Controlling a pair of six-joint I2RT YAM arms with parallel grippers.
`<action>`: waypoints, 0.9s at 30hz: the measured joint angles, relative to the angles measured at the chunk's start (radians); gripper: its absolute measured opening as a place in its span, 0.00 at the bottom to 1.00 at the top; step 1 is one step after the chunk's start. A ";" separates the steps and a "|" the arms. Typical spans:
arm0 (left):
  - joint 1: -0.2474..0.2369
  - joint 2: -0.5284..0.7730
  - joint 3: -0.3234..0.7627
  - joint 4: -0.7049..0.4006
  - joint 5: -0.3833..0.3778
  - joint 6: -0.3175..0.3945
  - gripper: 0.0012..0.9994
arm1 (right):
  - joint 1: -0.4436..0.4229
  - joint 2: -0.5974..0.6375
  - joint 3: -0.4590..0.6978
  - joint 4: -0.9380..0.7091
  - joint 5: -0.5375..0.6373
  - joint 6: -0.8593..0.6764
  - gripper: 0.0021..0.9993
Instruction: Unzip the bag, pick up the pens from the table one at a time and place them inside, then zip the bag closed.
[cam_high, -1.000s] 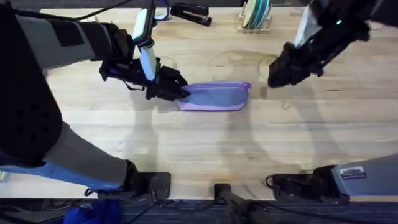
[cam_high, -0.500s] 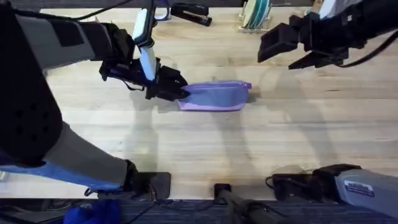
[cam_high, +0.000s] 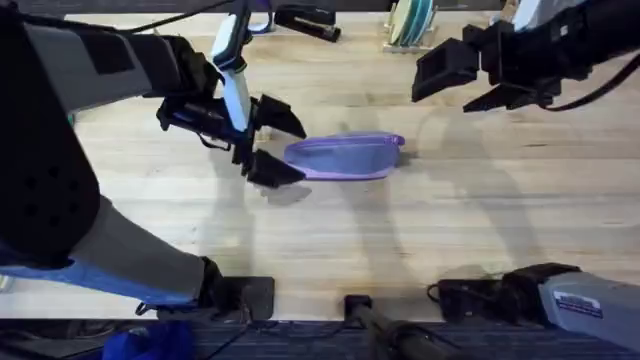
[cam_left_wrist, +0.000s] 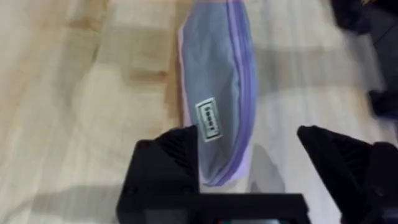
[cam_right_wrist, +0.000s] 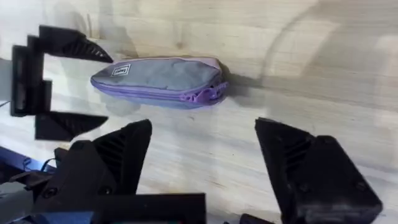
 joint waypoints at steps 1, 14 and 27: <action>0.000 0.000 0.007 -0.024 0.001 -0.002 0.98 | 0.000 0.000 0.000 0.000 0.000 -0.003 1.00; 0.000 0.000 0.268 -0.382 -0.062 -0.003 1.00 | 0.000 0.000 0.000 0.001 0.008 -0.045 1.00; 0.000 -0.002 0.552 -0.603 -0.214 -0.085 1.00 | 0.000 0.000 0.000 0.042 0.025 -0.067 1.00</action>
